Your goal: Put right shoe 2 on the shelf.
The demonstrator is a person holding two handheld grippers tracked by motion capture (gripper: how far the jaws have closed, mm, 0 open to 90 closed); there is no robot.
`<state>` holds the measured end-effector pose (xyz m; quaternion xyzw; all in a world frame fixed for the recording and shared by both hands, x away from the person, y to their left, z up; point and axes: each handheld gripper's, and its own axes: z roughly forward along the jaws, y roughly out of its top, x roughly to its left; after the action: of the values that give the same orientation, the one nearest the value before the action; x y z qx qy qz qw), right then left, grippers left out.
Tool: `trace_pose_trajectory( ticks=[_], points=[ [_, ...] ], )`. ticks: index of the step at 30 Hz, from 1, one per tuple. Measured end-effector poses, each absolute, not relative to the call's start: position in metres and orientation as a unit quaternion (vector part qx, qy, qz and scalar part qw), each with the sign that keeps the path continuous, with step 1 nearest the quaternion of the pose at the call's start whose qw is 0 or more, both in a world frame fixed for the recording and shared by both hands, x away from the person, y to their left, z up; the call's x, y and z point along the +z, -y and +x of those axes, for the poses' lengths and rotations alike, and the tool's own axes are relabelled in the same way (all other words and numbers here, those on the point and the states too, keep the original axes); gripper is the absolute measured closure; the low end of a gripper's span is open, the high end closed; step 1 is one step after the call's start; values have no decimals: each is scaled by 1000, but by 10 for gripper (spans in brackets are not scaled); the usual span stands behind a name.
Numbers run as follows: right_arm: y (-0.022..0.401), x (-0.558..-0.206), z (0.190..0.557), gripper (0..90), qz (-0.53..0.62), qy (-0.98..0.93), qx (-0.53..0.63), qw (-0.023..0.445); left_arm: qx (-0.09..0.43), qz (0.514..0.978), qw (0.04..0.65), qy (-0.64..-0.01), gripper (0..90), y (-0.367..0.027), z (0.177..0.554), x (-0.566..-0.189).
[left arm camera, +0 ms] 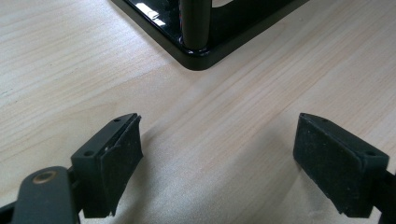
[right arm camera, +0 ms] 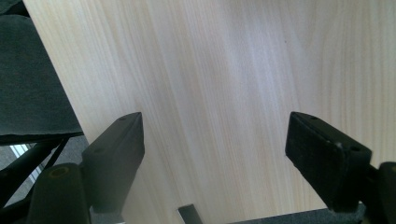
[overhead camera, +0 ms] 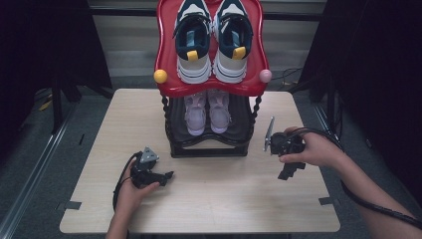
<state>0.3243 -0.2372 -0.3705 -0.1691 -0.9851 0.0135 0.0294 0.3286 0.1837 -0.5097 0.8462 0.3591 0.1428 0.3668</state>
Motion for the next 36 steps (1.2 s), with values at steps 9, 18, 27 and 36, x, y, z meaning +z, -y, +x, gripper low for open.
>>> trace_pose_trajectory(
  ticks=[9, 18, 27, 36],
  points=[
    [242, -392, 323, 191, -178, 983, 13, 32, 143, 846, 367, -358, 148, -184, 329, -510],
    [244, -418, 322, 189, -178, 983, -6, 35, 143, 847, 366, -359, 148, -184, 329, -510],
    [247, -434, 319, 187, -192, 980, -28, 36, 143, 846, 367, -358, 148, -184, 329, -510],
    [251, -447, 316, 185, -214, 975, -57, 28, 143, 846, 367, -358, 148, -184, 329, -510]
  ],
)
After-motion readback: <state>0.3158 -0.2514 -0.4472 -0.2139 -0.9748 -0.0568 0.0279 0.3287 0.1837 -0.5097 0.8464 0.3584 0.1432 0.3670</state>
